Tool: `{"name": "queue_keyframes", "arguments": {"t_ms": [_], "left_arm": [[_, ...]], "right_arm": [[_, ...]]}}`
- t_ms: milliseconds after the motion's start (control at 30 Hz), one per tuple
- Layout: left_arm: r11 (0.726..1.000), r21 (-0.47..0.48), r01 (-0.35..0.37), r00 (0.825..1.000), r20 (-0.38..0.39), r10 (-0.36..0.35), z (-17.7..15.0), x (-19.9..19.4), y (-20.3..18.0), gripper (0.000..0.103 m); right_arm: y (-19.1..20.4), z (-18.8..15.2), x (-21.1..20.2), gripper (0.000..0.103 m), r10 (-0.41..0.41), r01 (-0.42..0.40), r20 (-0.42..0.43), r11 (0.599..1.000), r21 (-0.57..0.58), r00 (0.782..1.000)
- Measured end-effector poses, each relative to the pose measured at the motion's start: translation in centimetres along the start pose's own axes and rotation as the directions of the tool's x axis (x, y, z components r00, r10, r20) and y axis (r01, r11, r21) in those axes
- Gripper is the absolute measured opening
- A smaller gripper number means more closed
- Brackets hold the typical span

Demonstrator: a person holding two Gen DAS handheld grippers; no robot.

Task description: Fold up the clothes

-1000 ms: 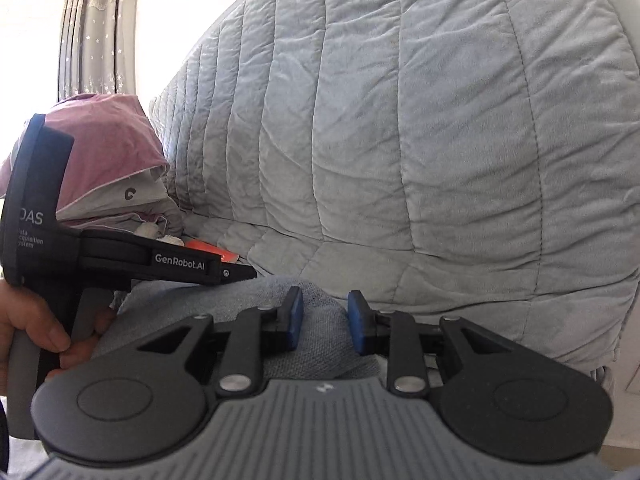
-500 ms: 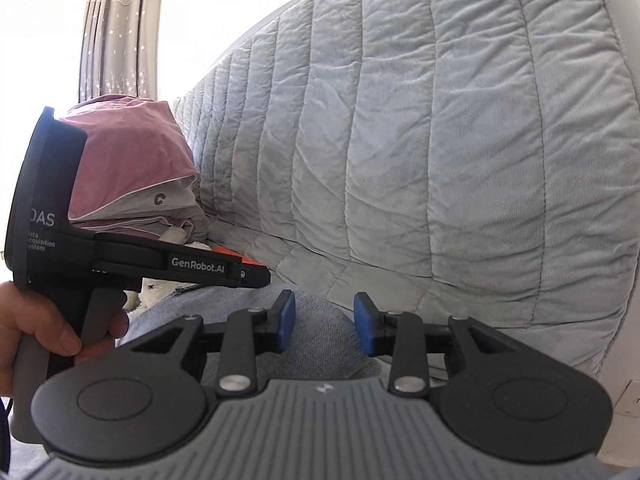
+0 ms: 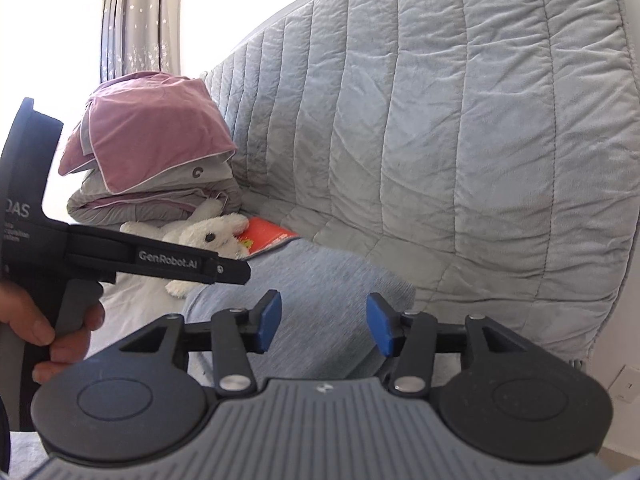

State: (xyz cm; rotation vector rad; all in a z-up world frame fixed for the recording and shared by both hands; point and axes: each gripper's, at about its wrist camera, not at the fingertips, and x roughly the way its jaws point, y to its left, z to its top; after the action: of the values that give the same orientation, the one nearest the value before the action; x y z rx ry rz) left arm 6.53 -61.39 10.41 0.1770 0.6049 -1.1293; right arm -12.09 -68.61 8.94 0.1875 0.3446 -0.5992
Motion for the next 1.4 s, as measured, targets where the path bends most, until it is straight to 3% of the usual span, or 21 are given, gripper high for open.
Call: {"name": "queue_keyframes", "arguments": {"t_ms": [233, 433, 933, 1133, 1233, 1400], "left_arm": [[0.999, 0.009, -0.047, 0.996, -0.076, 0.048, -1.9, -3.4, 0.4, 0.06], [0.995, 0.022, -0.101, 0.981, -0.165, 0.103, -4.1, -5.3, 0.8, 0.066], [0.989, 0.005, -0.149, 0.95, -0.277, 0.144, -8.6, -8.3, 1.3, 0.085], [0.982, 0.0, -0.19, 0.937, -0.297, 0.181, -9.1, -8.4, 1.4, 0.096], [0.979, -0.009, -0.202, 0.931, -0.311, 0.189, -9.3, -8.5, 1.5, 0.102], [0.976, -0.038, -0.214, 0.919, -0.347, 0.188, -10.0, -8.3, 1.7, 0.102]], "right_arm": [[2.0, -0.8, -2.4, 0.063, 0.013, -0.012, -0.049, 1.0, 0.005, 0.999], [3.9, -1.5, -4.4, 0.072, 0.026, -0.027, -0.079, 1.0, -0.012, 0.997], [6.8, -3.5, -7.2, 0.09, 0.042, -0.043, -0.137, 0.999, -0.006, 0.99], [7.1, -3.8, -7.4, 0.102, 0.007, -0.002, -0.163, 1.0, 0.031, 0.987], [7.4, -3.9, -7.6, 0.103, -0.031, 0.041, -0.197, 0.998, 0.048, 0.98], [7.4, -4.4, -7.8, 0.103, -0.064, 0.092, -0.236, 0.989, 0.112, 0.97]]}}
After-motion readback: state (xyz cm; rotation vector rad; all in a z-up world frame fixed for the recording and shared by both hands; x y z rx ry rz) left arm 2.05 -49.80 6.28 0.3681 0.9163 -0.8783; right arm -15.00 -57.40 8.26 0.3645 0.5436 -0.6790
